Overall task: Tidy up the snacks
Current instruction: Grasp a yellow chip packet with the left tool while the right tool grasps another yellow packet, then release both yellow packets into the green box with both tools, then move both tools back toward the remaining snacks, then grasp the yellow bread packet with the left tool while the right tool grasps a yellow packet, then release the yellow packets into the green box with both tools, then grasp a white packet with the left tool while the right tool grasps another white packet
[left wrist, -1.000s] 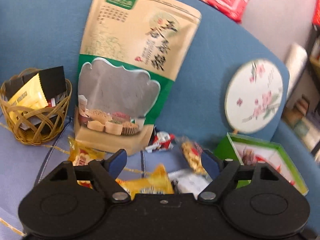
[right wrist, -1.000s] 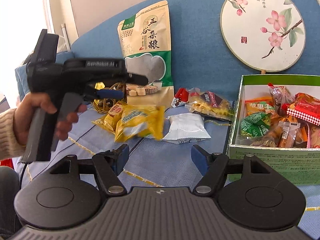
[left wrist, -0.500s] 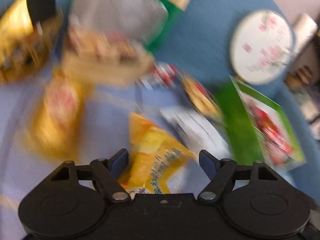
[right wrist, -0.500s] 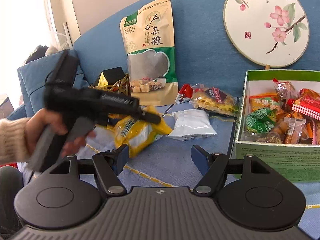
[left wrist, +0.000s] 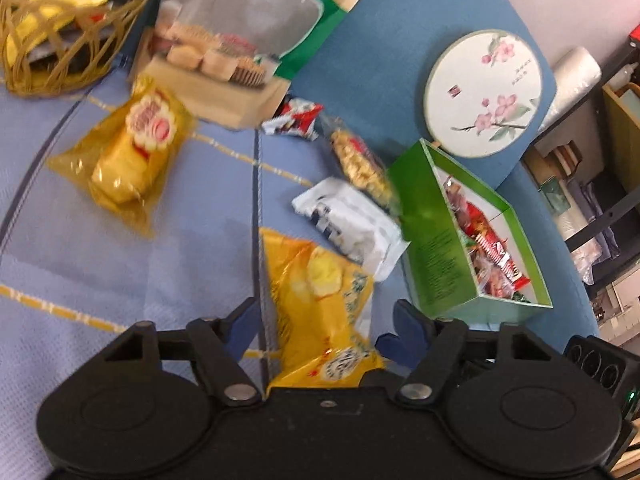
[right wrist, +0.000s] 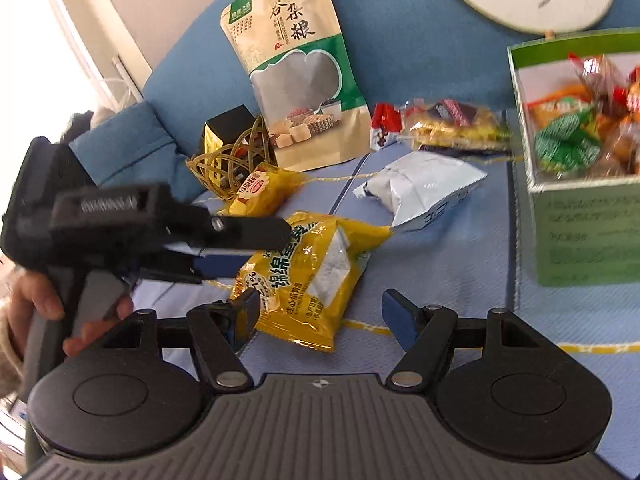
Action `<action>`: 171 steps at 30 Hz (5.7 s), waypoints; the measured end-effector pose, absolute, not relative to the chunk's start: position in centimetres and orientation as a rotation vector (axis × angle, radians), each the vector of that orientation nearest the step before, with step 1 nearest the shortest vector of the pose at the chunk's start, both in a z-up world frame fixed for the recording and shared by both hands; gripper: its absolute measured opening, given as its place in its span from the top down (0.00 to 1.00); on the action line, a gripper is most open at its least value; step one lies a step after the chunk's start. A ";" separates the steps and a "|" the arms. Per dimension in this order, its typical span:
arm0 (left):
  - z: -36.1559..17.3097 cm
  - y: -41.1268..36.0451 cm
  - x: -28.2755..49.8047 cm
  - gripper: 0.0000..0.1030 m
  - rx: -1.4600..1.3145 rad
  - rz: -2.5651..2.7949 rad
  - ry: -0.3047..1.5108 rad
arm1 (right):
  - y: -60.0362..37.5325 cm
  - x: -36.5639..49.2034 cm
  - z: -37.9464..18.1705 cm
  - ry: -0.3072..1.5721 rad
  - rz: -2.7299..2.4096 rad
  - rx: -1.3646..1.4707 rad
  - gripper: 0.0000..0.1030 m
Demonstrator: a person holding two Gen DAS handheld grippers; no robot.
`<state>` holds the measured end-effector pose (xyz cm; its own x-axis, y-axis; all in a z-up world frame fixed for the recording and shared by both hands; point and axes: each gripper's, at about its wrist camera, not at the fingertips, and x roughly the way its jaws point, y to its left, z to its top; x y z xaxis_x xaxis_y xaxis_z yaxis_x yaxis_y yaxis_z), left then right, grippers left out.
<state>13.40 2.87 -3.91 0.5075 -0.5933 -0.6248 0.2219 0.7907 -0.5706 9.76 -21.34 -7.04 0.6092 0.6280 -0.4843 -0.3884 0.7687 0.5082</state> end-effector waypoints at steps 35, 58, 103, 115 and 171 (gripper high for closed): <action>4.4 -22.5 19.3 0.86 -0.304 -0.959 0.749 | -37.8 6.2 1.0 0.246 0.019 0.363 0.54; 3.0 -13.9 15.0 0.00 -0.274 -0.676 0.613 | -34.0 6.6 -0.2 0.196 -0.108 0.099 0.15; -3.7 1.4 12.5 0.37 -0.457 -0.529 0.910 | -20.4 7.7 -5.0 0.631 0.604 0.142 0.04; -4.0 -0.5 12.7 0.89 -0.443 -0.557 0.890 | -20.5 7.7 -4.9 0.658 0.586 0.151 0.45; -2.0 -4.9 18.0 0.00 -0.281 -0.444 0.759 | -24.9 8.2 -2.1 0.390 0.294 -0.041 0.10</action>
<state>17.96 -4.90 -2.02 0.6401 -0.4833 -0.5972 0.2846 0.8712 -0.4000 8.20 -24.86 -2.08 0.8830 0.2744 -0.3809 -0.2900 0.9569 0.0171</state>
